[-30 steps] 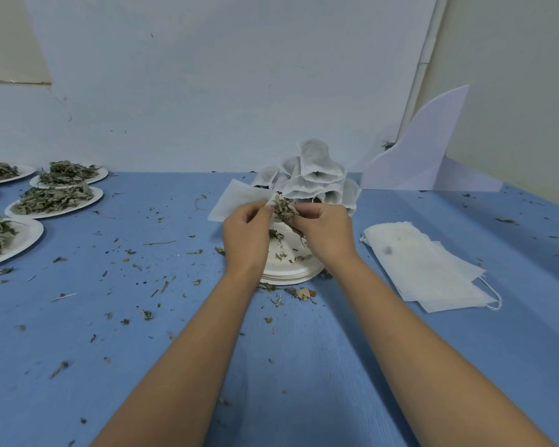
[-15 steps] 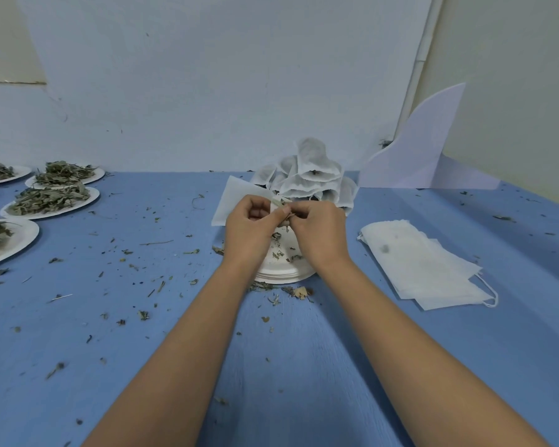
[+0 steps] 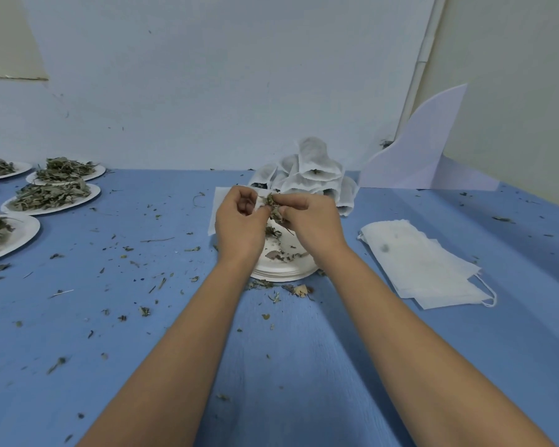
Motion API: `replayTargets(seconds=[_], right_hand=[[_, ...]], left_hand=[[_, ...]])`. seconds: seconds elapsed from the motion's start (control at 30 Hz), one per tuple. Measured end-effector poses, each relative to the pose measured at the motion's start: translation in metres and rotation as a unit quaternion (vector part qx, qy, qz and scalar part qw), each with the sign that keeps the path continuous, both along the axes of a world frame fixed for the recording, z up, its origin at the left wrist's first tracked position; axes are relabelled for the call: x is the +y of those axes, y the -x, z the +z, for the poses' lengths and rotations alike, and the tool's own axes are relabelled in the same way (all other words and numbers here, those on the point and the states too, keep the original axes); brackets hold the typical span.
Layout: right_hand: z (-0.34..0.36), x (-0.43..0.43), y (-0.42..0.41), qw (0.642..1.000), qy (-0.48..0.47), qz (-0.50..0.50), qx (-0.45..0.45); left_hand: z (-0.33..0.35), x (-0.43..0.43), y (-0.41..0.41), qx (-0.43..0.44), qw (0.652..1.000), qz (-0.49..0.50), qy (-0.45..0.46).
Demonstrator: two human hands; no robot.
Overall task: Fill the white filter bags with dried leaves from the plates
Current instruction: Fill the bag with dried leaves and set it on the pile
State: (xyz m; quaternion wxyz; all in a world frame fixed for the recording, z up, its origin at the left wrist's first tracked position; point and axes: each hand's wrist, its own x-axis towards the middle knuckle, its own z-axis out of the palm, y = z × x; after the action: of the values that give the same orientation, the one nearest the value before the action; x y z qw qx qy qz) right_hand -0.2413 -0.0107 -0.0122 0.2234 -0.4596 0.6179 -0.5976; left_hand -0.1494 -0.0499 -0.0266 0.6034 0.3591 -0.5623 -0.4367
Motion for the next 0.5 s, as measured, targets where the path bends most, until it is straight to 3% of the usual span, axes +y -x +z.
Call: replayTargets(seconds=[0.17,0.33,0.5], right_hand=[[0.0014,0.0023,0.0008,0.987,0.017,0.025,-0.156],[0.0041,0.0039,-0.0016,0.952,0.034,0.046,-0.3],[0.0082,0.0038,-0.0013,0.955,0.05,0.019,-0.29]], left_hand=[[0.0014,0.0004,0.0007,-0.013,0.999,0.019,0.023],[0.0075,0.0061,0.0017,-0.015,0.997,0.021,0.071],[0.0089,0.0094,0.0024,-0.001,0.998,-0.041,0.048]])
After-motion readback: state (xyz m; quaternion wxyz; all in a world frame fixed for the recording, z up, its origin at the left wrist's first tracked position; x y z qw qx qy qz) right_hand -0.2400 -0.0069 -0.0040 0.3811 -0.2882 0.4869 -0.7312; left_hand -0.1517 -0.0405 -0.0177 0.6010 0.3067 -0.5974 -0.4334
